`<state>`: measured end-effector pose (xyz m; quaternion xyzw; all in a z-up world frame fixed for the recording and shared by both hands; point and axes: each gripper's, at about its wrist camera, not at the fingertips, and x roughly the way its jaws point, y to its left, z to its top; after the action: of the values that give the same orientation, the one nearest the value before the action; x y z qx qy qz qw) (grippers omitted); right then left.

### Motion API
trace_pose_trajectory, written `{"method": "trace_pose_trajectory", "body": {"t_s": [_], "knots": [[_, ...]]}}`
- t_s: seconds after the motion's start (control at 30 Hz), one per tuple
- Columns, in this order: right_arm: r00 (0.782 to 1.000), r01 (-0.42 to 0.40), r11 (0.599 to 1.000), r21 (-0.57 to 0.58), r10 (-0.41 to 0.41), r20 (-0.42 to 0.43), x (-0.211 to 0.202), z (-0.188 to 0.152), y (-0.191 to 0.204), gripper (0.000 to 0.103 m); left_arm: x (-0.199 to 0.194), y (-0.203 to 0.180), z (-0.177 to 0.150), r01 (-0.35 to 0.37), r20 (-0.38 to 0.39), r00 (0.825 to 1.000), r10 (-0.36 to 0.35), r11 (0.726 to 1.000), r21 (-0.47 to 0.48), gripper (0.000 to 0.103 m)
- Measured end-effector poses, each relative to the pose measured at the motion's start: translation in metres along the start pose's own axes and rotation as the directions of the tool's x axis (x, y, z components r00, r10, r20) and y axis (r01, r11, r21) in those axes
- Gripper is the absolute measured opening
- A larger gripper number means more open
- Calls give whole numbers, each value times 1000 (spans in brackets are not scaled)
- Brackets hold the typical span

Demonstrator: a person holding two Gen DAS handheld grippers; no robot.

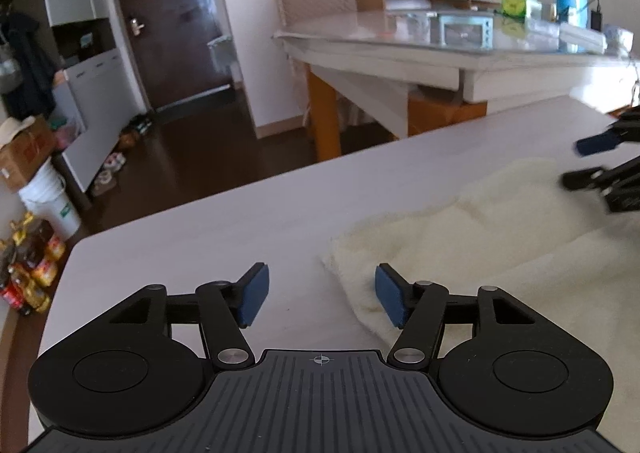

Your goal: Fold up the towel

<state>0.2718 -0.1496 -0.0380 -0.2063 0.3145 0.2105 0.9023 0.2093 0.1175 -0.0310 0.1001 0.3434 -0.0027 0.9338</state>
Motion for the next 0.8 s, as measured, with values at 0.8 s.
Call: {"method": "trace_pose_trajectory", "body": {"t_s": [0.8], "knots": [[994,-106,994,37,107,-11,10,14,-18,41,2,-24,-1,-45,6,999,44,994,98,74]]}}
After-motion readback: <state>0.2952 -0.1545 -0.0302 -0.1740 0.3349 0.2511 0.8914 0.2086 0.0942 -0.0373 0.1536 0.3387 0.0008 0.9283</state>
